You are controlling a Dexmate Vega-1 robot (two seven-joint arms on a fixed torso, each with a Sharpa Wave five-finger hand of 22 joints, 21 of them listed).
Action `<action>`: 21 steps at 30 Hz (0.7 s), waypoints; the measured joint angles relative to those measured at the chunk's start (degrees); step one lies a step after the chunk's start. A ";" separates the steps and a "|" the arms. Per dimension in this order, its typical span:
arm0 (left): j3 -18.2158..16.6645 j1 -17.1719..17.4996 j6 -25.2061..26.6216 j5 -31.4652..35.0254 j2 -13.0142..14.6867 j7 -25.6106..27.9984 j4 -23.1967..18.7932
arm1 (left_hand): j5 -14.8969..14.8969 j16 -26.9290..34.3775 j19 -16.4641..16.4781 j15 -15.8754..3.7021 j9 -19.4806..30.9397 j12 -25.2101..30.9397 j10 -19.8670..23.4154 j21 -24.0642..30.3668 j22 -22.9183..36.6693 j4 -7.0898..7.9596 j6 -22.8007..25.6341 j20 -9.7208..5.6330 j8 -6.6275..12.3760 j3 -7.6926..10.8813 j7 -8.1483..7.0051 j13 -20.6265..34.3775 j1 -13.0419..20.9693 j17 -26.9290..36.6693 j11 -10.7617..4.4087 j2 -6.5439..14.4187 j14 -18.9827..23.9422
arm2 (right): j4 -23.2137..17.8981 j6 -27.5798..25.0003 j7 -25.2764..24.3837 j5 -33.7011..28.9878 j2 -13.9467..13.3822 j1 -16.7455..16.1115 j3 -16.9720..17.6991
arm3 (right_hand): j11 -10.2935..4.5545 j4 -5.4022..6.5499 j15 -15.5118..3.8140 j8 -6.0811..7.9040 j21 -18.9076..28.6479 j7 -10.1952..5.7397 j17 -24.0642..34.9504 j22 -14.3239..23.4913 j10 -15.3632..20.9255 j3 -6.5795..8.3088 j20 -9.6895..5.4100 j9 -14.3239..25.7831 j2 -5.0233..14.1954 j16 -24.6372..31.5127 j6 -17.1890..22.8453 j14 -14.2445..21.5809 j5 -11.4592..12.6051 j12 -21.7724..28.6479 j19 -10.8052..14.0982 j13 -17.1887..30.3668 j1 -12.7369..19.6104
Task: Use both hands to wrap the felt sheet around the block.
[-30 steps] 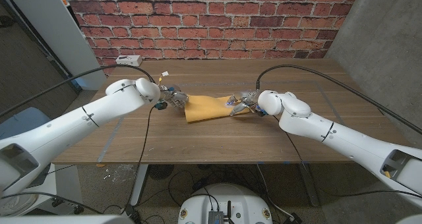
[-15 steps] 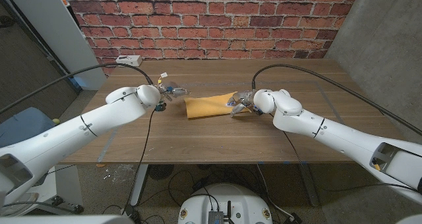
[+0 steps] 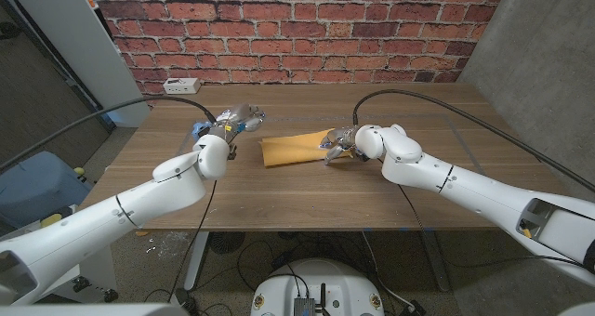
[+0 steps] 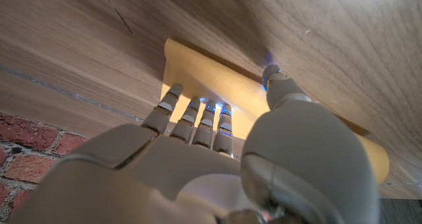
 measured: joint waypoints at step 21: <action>-0.63 -2.72 -14.85 2.65 -1.77 -15.87 6.12 | -0.90 0.92 6.82 -1.83 -4.70 1.56 14.70 0.08 -0.28 6.51 19.98 -0.28 0.53 -2.44 6.59 -2.72 -10.45 0.00 2.59 -0.51 13.85 | -1.15 -0.90 0.19 -0.53 -0.35 -0.61 0.12 | 0.30 0.00 0.00 -0.01 -0.06 0.22 -0.27 -0.01 -0.30 0.00 -0.11 -0.07 0.23 0.44 -0.22 0.01 0.00 -0.20 -0.10 0.07 -0.23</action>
